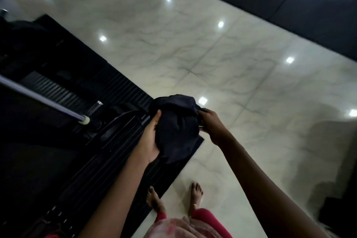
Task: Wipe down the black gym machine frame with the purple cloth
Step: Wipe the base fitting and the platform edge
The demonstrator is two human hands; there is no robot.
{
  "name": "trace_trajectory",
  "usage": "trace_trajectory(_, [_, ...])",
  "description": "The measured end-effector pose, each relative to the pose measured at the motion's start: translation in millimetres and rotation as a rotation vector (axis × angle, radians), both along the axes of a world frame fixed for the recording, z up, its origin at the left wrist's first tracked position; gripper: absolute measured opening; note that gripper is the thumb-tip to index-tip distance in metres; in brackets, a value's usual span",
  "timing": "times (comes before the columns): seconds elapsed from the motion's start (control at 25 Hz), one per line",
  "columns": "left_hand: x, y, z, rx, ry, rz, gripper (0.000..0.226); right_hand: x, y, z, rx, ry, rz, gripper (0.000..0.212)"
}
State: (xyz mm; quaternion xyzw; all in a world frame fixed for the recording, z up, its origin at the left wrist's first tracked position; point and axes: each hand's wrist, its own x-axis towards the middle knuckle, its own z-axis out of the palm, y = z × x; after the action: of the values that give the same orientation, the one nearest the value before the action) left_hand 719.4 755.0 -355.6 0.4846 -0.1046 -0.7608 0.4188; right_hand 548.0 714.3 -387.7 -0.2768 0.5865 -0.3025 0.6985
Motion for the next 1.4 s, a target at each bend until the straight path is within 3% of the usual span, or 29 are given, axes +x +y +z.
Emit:
trace_trajectory(0.16, [1, -19, 61, -0.151, -0.360, -0.075, 0.014, -20, -15, 56, -0.138, -0.368, -0.167, 0.038])
trace_trajectory(0.28, [6, -45, 80, -0.316, -0.590, -0.032, 0.023, -33, -32, 93, -0.301, -0.512, -0.073, 0.056])
trace_trajectory(0.32, [7, -54, 83, -0.348, -0.638, 0.034, 0.022, -34, -35, 105, -0.395, -0.434, 0.048, 0.060])
trace_trajectory(0.48, [9, -95, 96, -0.381, -0.620, 0.219, 0.019, -37, -60, 142, -0.736, 0.199, 0.688, 0.053])
trace_trajectory(0.56, [12, -115, 101, -0.382, -0.587, 0.210, 0.018, -39, -82, 153, -0.765, 0.272, 0.638, 0.050])
trace_trajectory(0.64, [14, -135, 104, -0.383, -0.574, 0.170, 0.023, -33, -108, 163, -0.752, 0.210, 0.325, 0.037])
trace_trajectory(0.72, [17, -161, 106, -0.396, -0.562, 0.152, 0.023, -21, -147, 166, -0.798, 0.252, 0.167, 0.032])
trace_trajectory(0.84, [29, -209, 111, -0.450, -0.534, 0.138, 0.022, -3, -214, 165, -0.811, 0.327, 0.331, 0.072])
trace_trajectory(0.92, [36, -239, 117, -0.489, -0.550, 0.084, 0.021, 7, -250, 169, -0.930, 0.356, 0.508, 0.079])
trace_trajectory(1.08, [55, -303, 136, -0.514, -0.580, 0.042, 0.025, 34, -331, 183, -1.255, 0.617, 0.704, 0.060])
trace_trajectory(1.24, [82, -357, 152, -0.540, -0.607, -0.001, 0.033, 57, -408, 195, -1.307, 0.989, 0.838, 0.063])
trace_trajectory(1.32, [94, -377, 151, -0.512, -0.563, 0.050, 0.029, 70, -439, 192, -1.378, 0.963, 0.840, 0.051])
trace_trajectory(1.4, [108, -398, 148, -0.482, -0.528, 0.104, 0.024, 85, -467, 185, -1.448, 0.775, 0.800, 0.035])
